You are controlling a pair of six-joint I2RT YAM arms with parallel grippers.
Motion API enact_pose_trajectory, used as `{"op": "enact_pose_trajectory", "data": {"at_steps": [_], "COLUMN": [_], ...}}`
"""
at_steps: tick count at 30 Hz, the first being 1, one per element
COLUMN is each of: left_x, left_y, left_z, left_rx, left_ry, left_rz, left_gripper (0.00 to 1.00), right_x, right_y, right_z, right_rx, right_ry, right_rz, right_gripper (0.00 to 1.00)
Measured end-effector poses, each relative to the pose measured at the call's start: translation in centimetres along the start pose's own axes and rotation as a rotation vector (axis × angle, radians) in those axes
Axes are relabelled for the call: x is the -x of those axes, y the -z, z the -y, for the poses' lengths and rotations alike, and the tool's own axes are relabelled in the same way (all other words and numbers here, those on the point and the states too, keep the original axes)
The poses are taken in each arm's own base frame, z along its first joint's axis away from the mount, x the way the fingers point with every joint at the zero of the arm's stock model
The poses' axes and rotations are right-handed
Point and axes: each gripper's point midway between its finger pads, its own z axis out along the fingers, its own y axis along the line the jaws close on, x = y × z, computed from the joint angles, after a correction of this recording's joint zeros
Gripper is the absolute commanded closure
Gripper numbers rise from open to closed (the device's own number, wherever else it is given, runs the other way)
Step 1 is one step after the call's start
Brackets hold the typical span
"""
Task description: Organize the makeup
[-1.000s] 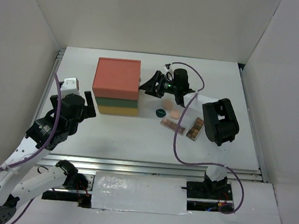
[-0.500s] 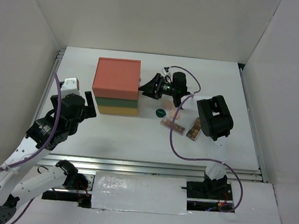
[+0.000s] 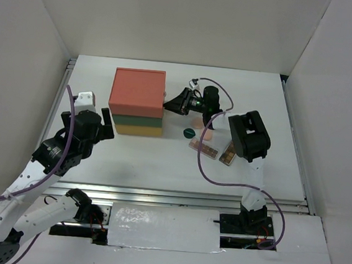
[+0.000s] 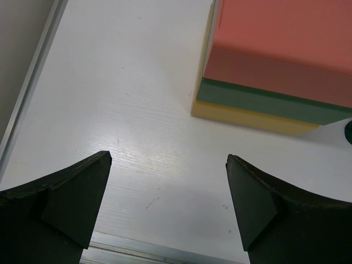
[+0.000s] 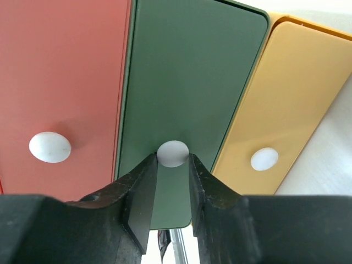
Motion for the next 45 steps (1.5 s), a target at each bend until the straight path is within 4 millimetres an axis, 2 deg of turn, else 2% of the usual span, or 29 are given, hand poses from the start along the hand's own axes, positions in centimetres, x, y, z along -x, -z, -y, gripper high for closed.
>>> {"op": "enact_pose_trajectory", "data": {"at_steps": [6, 15, 18, 19, 22, 27, 33, 37, 45], "left_x": [-0.1, 0.0, 0.0, 0.0, 0.0, 0.1, 0.1, 0.0, 0.0], "left_y": [-0.1, -0.2, -0.2, -0.2, -0.2, -0.2, -0.2, -0.2, -0.2], "left_z": [0.1, 0.2, 0.2, 0.2, 0.2, 0.2, 0.2, 0.2, 0.2], "left_rx": [0.0, -0.001, -0.002, -0.002, -0.003, -0.003, -0.003, -0.003, -0.003], "left_ry": [-0.005, -0.002, -0.001, 0.0, 0.001, 0.002, 0.001, 0.001, 0.001], "left_rz": [-0.004, -0.001, 0.0, 0.001, 0.002, 0.003, 0.003, 0.002, 0.002], "left_gripper": [0.01, 0.01, 0.01, 0.01, 0.01, 0.01, 0.01, 0.01, 0.0], "right_x": [0.0, 0.7, 1.5, 1.7, 2.2, 1.9, 1.1, 0.6, 0.5], "right_y": [0.0, 0.8, 1.6, 1.9, 2.4, 2.1, 0.5, -0.2, -0.6], "right_z": [0.2, 0.3, 0.8, 1.0, 1.3, 1.1, 0.1, 0.6, 0.3], "right_rx": [0.034, 0.047, 0.038, 0.035, 0.027, 0.031, 0.057, 0.059, 0.065], "right_ry": [-0.02, -0.017, -0.021, -0.023, -0.028, -0.028, -0.016, -0.041, -0.059], "right_rz": [-0.01, -0.005, 0.014, 0.02, 0.03, 0.021, -0.009, -0.024, -0.028], "right_gripper": [0.78, 0.79, 0.74, 0.62, 0.47, 0.48, 0.49, 0.49, 0.58]}}
